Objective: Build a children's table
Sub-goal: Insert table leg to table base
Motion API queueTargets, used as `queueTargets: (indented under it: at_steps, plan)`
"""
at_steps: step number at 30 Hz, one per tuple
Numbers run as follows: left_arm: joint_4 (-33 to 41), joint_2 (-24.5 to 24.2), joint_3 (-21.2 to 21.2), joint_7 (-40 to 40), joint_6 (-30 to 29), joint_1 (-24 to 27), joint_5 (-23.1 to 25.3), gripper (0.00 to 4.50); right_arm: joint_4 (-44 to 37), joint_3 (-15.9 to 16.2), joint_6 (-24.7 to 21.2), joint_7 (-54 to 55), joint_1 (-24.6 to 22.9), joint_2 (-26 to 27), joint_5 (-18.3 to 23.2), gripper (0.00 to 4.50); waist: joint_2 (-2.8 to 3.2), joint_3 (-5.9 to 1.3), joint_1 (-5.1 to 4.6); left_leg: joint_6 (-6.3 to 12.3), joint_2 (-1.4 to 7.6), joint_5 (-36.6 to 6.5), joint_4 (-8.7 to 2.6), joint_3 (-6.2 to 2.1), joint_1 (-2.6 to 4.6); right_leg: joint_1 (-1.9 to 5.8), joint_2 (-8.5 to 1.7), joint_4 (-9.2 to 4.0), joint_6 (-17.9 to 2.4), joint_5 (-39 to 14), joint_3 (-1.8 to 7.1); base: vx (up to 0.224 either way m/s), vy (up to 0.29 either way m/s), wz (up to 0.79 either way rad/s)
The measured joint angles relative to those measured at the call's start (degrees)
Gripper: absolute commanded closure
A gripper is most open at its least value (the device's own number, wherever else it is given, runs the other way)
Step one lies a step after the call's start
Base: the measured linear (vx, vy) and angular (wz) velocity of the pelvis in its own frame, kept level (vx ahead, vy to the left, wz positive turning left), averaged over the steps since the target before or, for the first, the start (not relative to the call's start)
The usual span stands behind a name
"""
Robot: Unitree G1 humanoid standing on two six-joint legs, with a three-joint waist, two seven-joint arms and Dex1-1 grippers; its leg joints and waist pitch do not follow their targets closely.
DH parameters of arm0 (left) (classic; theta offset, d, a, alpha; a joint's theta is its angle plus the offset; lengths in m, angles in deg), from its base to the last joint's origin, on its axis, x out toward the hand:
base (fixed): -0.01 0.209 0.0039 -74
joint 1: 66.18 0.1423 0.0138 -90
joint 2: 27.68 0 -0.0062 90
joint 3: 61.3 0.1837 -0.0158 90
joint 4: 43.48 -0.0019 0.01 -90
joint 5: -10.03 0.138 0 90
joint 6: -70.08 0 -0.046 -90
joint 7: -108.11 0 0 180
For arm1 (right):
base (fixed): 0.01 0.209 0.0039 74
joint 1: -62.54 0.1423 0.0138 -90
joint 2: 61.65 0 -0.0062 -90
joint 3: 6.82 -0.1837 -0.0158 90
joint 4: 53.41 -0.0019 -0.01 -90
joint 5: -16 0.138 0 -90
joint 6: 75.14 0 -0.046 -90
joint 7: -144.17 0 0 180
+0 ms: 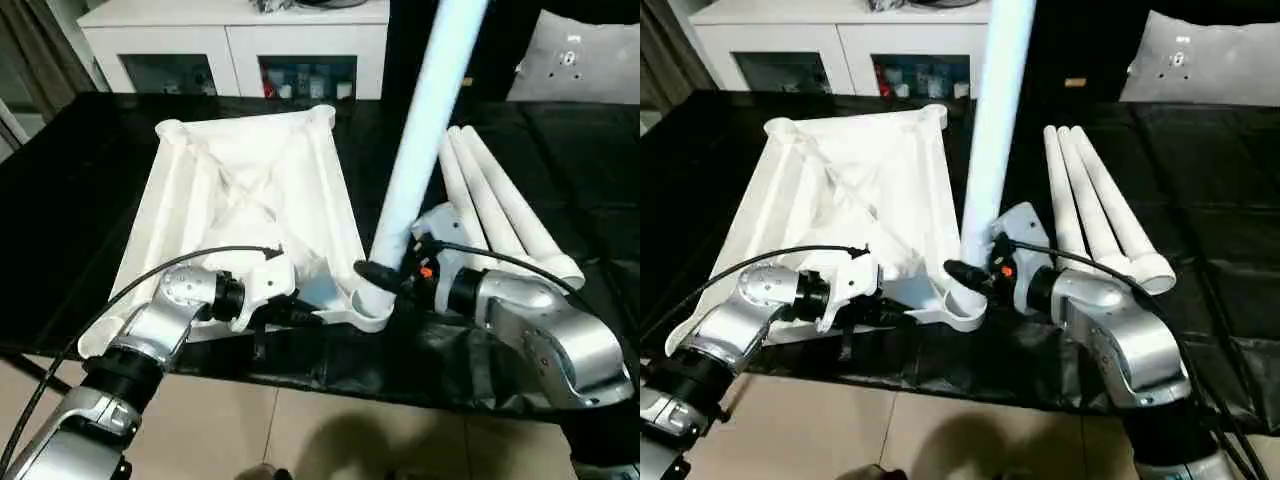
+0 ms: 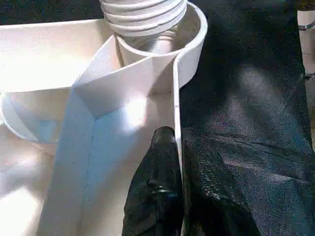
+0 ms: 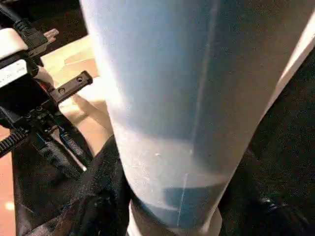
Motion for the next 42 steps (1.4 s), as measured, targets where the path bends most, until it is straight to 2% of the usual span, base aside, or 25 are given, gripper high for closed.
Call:
queueTargets:
  at_steps: [11, 25, 29, 32, 35, 42]
  plan:
    - [0.75, -0.19, 0.0, 0.02, -1.02, 0.01, 0.33, 4.5, 0.3, 1.28, -1.84, -3.92, 1.3, -2.2, 0.55, 2.57, -0.65, -0.19, 0.03, 0.0, 0.03, 0.0, 0.02, 0.04, 0.02, 0.01, 0.02, 0.04, -0.01, 0.01, 0.02, 0.0, 0.0, 0.0]
    - [1.39, -0.37, 0.0, 0.83, -1.3, 0.16, 0.37, 4.5, 0.86, 1.78, -1.97, -4.58, 1.3, -2.05, 1.19, 2.57, -0.77, -0.14, 0.18, 0.0, 0.03, 0.0, 0.02, 0.05, -0.03, -0.01, 0.01, 0.0, -0.01, 0.0, 0.01, 0.0, 0.0, 0.0]
    - [1.61, -0.4, 0.0, 0.89, -1.43, 0.21, 0.4, 4.5, 2.34, 1.44, -0.54, -4.56, 1.13, -1.54, 1.2, 2.58, -0.77, -0.14, 0.18, 0.0, 0.04, 0.0, 0.01, 0.05, -0.04, -0.02, 0.02, -0.01, -0.01, 0.01, 0.0, 0.0, 0.0, 0.0]
    - [1.78, -0.41, -0.04, 0.89, -1.88, 0.23, 0.4, 4.5, 4.56, -0.49, 2.28, -4.63, -0.38, 0.54, 1.64, 2.59, -0.7, -0.16, 0.21, -0.01, 0.04, -0.01, 0.01, 0.05, -0.05, -0.02, 0.02, -0.02, -0.01, 0.01, -0.01, 0.0, 0.0, 0.0]
    - [2.12, -0.36, -0.15, 0.83, -2.4, 0.43, 0.39, 4.5, 6.09, -2.6, 4.51, -4.58, -2.21, 2.13, 3.24, 2.59, -0.7, -0.17, 0.2, -0.01, 0.04, -0.01, 0.01, 0.05, -0.05, -0.01, 0.02, -0.04, -0.02, 0.01, 0.0, 0.0, 0.0, 0.0]
    - [3.14, -0.04, -0.18, 0.82, -3.21, 0.96, 0.38, 4.5, 3.76, -4.55, 8.98, -4.95, -8.43, 2.62, 4.96, 2.59, -0.49, -0.24, 0.48, 0.01, 0.04, -0.04, -0.03, 0.05, -0.05, 0.03, 0.01, -0.12, -0.02, 0.01, -0.03, 0.0, 0.0, 0.0]
